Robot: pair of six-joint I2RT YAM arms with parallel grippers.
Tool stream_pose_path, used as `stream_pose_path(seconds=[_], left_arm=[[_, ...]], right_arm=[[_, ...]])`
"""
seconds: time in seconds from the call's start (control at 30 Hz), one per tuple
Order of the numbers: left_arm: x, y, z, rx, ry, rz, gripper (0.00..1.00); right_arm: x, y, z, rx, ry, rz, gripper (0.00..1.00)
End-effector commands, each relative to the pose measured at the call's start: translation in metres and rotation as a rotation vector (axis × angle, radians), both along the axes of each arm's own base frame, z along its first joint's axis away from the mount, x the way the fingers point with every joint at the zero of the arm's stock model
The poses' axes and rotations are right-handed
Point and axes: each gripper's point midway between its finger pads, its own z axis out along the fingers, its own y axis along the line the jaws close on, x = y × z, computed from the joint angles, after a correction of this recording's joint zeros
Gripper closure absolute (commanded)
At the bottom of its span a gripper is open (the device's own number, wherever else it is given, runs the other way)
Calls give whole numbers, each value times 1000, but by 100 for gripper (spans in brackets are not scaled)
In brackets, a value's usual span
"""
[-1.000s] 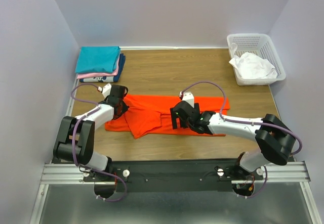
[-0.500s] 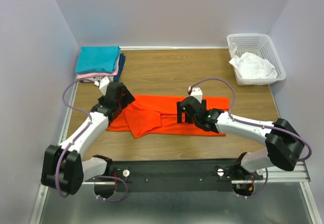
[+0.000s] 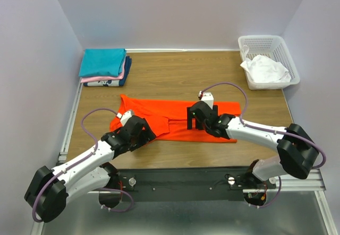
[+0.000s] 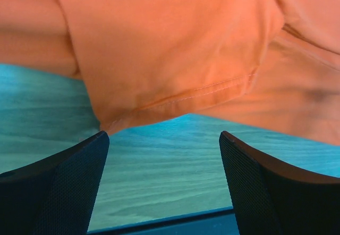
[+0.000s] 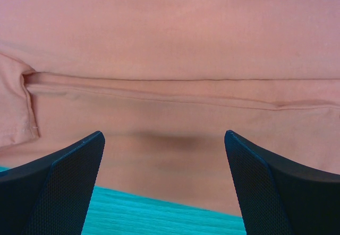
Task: Fold and stack the t-shirts
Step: Fold the tshirt
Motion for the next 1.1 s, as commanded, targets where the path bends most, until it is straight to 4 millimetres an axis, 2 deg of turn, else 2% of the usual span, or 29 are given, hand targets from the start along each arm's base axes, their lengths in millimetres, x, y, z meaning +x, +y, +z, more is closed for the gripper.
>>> stream_pose_path(seconds=[0.0, 0.17, 0.27, 0.33, 0.4, 0.43, 0.5, 0.53, 0.57, 0.6, 0.77, 0.87, 1.07], left_arm=[[-7, 9, -7, 28, 50, 67, 9], [2, 19, -15, 105, 58, 117, 21], [5, 23, -22, 149, 72, 137, 22], [8, 27, -25, 182, 80, 154, 29], [8, 29, -26, 202, 92, 162, 45], [9, 30, -26, 203, 87, 163, 58], [11, 32, -22, 200, 73, 173, 74], [12, 32, -20, 196, 62, 180, 79], [13, 33, -15, 183, 47, 185, 97], [15, 34, -12, 177, 32, 198, 100], [27, 44, 11, 164, -47, 249, 100], [37, 58, 18, 185, -84, 288, 100], [52, 79, 21, 225, -104, 313, 100]], right_arm=[[-3, -5, -12, -22, 36, -17, 0], [-4, -6, -12, -17, 39, -13, 0], [-4, -8, -12, -19, 39, -16, 0], [-4, -7, -11, -16, 38, -15, 0], [-4, -7, -11, -13, 40, -14, 0], [-5, -7, -11, -11, 39, -12, 0], [-4, -8, -10, -11, 37, -16, 0], [-4, -9, -10, -14, 36, -16, 0], [-5, -9, -10, -10, 38, -15, 0], [-5, -8, -10, -8, 37, -13, 0], [-6, -8, -10, -5, 41, -10, 0], [-6, -7, -11, -3, 45, -7, 0], [-7, -8, -9, -3, 41, -2, 0]])
